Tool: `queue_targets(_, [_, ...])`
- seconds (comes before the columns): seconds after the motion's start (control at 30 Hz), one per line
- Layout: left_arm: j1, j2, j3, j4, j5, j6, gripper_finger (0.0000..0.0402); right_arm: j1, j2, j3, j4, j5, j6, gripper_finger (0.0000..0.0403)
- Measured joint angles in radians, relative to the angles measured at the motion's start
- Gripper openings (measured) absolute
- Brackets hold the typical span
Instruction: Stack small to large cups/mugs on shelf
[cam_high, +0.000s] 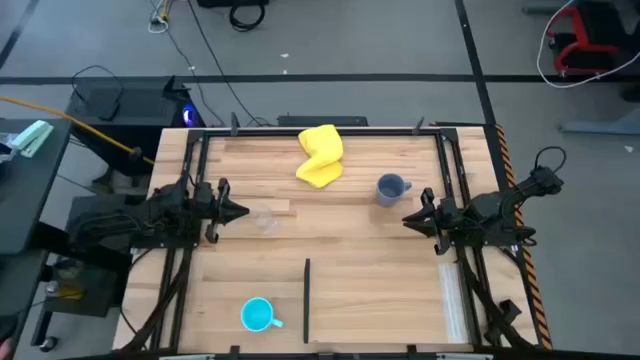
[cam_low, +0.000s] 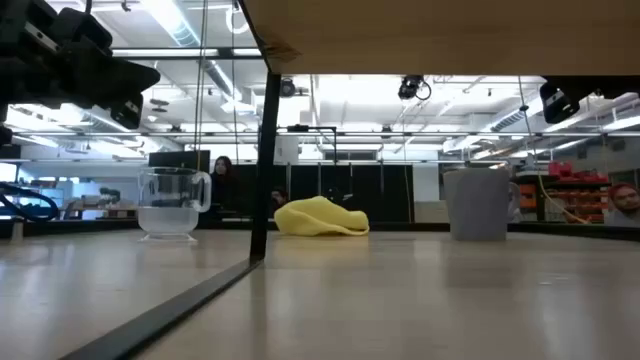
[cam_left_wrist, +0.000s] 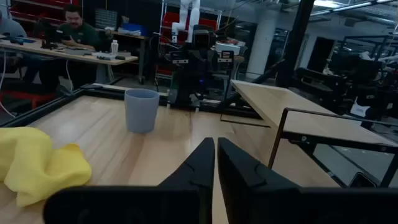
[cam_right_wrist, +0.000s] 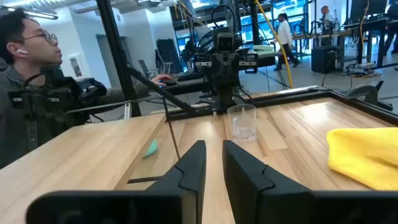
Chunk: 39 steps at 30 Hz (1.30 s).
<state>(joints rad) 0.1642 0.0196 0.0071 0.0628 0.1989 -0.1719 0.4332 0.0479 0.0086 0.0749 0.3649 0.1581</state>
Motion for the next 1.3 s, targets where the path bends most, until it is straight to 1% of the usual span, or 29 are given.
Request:
queue_targets(0.27, [0.000, 0.000, 0.000, 0.000, 0.000, 0.000, 0.0036, 0.000, 0.000, 0.000, 0.000, 0.000, 0.000, 0.0062])
queue_targets(0.63, [0.000, 0.000, 0.000, 0.000, 0.000, 0.000, 0.0026, 0.000, 0.000, 0.000, 0.000, 0.000, 0.000, 0.0062])
queue_targets(0.93, [0.000, 0.000, 0.000, 0.000, 0.000, 0.000, 0.0036, 0.000, 0.000, 0.000, 0.000, 0.000, 0.000, 0.0062])
queue_targets(1.3, [0.000, 0.000, 0.000, 0.000, 0.000, 0.000, 0.0024, 0.000, 0.000, 0.000, 0.000, 0.000, 0.000, 0.0062])
